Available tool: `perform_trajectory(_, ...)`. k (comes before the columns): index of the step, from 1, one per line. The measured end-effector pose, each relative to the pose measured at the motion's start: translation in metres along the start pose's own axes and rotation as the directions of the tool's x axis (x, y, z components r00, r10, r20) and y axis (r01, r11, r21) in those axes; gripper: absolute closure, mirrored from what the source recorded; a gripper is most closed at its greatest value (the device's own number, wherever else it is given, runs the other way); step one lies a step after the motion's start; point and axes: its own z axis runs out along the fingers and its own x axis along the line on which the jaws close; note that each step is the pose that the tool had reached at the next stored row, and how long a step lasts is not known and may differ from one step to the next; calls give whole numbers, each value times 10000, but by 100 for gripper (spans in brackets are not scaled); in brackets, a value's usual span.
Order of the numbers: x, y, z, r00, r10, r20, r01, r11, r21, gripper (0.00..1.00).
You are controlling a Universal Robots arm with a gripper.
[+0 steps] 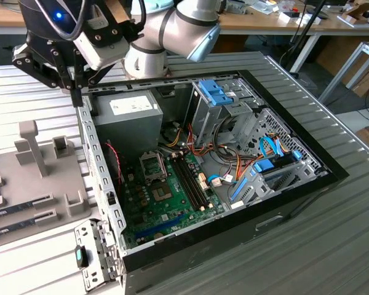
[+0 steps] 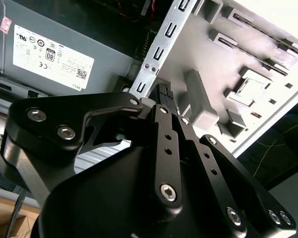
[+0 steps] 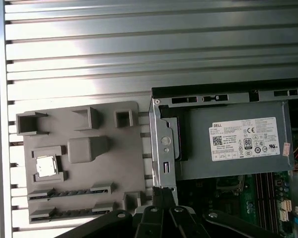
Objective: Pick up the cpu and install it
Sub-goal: 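Reach for the cpu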
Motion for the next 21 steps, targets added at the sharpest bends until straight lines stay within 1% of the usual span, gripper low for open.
perform_trajectory(11,126,-9,-4,10000,0,1,0,10000,1,89)
perform_trajectory(15,207,-16,-6,10000,0,3,0,10000,0,89)
perform_trajectory(21,276,-21,-9,10000,-1,4,1,10000,0,89)
